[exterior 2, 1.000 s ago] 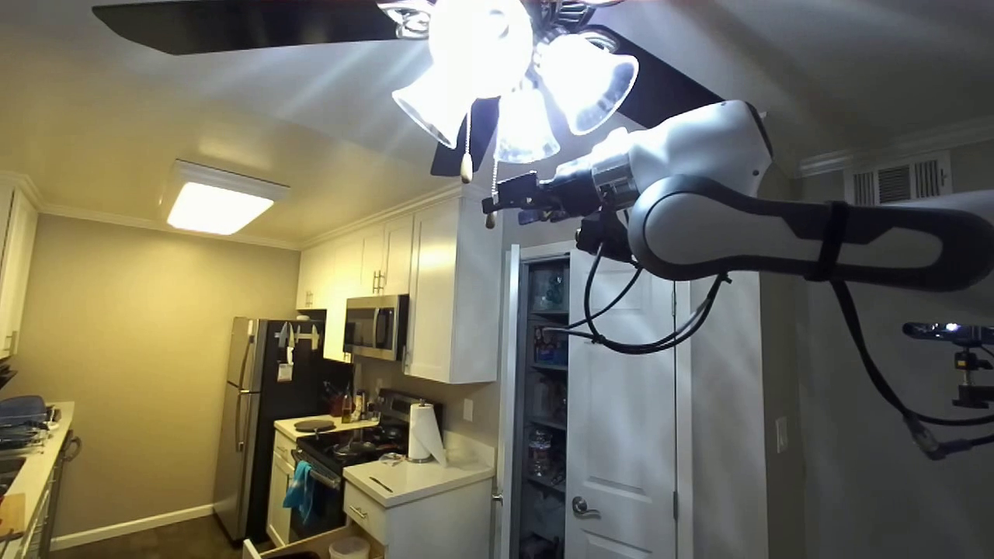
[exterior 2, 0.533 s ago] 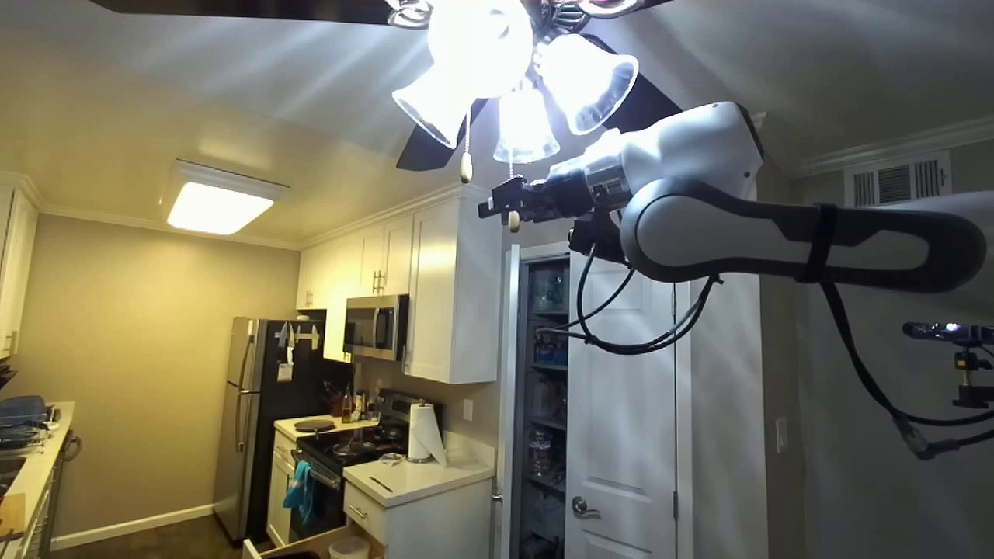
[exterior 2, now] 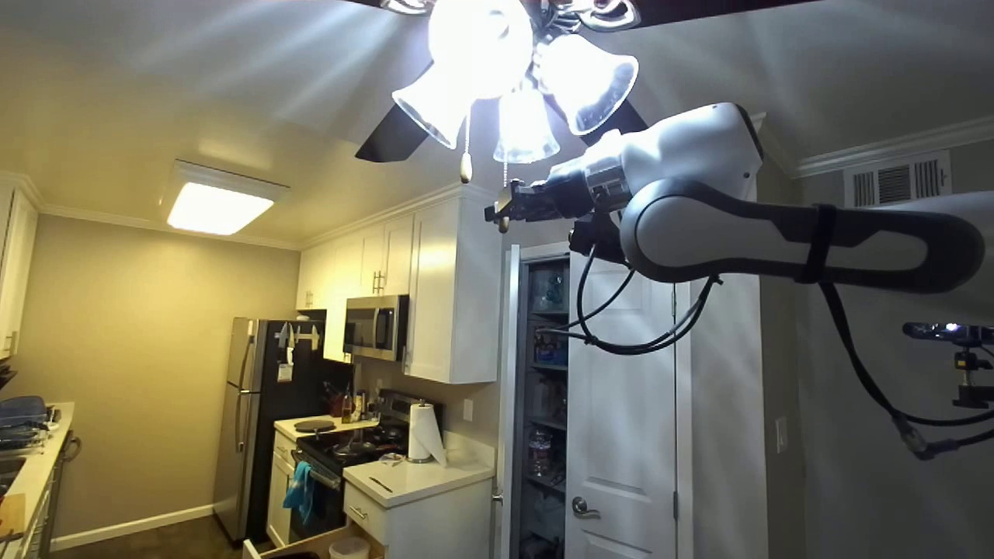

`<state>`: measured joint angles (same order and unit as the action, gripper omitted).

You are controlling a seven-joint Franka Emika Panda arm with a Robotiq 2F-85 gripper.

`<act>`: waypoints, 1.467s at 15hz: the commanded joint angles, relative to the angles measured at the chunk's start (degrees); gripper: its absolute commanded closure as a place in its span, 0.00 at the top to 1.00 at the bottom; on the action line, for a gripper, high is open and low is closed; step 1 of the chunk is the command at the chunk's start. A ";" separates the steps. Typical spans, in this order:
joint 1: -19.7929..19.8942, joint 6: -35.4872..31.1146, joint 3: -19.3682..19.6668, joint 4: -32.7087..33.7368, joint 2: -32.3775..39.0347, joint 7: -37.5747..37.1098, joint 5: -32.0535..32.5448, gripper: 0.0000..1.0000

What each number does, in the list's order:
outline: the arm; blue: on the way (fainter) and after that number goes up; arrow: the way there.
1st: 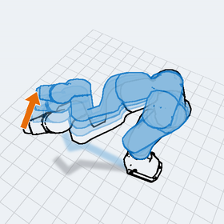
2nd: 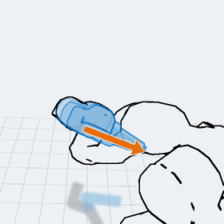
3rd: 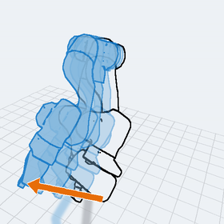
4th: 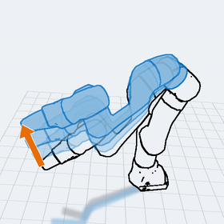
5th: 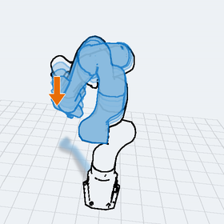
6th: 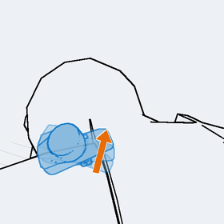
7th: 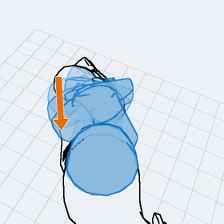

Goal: Turn off the light

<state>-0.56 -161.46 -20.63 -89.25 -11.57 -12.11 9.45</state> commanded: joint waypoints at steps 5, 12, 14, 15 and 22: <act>-1.25 -0.43 2.04 -2.47 -0.43 -1.38 1.69 0.04; -2.16 0.58 3.72 -2.50 -0.53 -1.05 -0.09 0.04; -2.72 0.86 3.95 -2.44 -0.50 -0.76 -0.21 0.04; -2.94 0.49 3.98 -2.33 -0.42 -0.71 -0.18 0.04; -4.56 0.18 3.91 -0.26 -0.47 -0.43 -0.31 0.49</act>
<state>-4.31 -161.38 -17.26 -89.51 -11.74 -12.11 9.36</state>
